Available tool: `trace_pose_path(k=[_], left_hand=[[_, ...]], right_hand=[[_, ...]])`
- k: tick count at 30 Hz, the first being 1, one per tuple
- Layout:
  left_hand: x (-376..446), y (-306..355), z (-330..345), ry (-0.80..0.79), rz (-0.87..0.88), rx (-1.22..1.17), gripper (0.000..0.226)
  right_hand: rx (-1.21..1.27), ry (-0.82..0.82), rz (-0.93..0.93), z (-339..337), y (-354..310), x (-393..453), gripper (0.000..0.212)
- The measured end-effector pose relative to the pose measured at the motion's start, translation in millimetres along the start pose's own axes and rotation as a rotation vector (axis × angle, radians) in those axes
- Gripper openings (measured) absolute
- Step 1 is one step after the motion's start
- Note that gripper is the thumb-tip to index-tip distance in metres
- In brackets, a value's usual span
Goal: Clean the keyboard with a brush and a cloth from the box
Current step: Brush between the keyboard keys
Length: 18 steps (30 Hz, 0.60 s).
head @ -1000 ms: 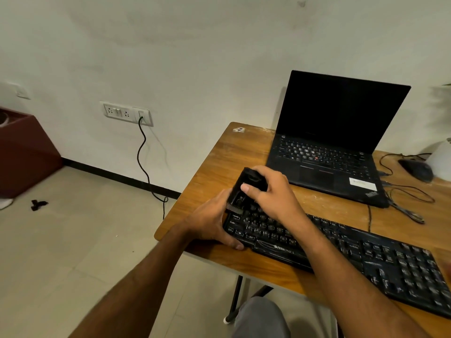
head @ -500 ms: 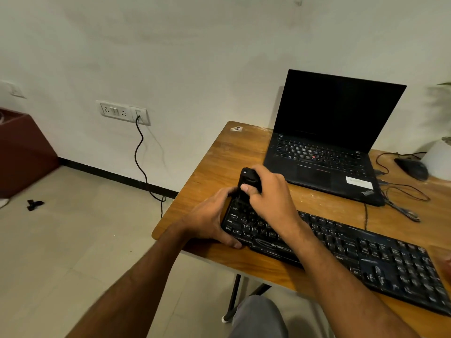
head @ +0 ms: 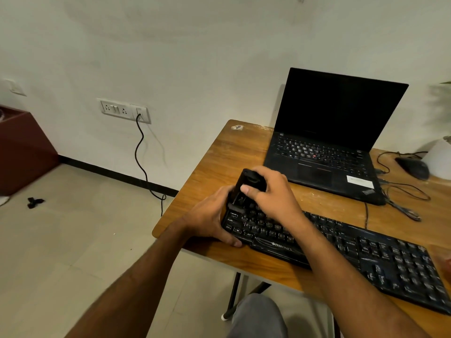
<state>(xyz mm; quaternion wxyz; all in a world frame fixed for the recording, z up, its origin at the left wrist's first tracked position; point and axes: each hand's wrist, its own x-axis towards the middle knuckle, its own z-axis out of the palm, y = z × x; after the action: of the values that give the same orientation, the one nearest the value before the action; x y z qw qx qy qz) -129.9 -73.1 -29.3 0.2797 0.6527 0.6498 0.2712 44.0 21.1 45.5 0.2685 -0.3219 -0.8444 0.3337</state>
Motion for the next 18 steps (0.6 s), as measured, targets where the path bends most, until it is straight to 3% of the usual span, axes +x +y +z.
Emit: trace_pose_path(k=[3,7,9,14,18], left_hand=[[-1,1,0,-0.004,-0.003,-0.016,0.139],[-1,2,0,-0.008,-0.017,-0.01,0.143],[-1,2,-1,-0.009,-0.016,-0.008,0.141],[0,1,0,-0.004,-0.003,0.013,0.134],[1,-1,0,-0.002,-0.006,-0.002,0.135]], right_hand=[[-0.013,0.055,0.017,4,7,0,0.018],[-0.162,-0.063,0.09,-9,2,10,0.023],[-0.231,-0.014,0.043,-13,-6,13,0.027],[-0.182,-0.114,0.047,-2,-12,3,0.019],[-0.21,-0.037,-0.002,-8,-13,7,0.019]])
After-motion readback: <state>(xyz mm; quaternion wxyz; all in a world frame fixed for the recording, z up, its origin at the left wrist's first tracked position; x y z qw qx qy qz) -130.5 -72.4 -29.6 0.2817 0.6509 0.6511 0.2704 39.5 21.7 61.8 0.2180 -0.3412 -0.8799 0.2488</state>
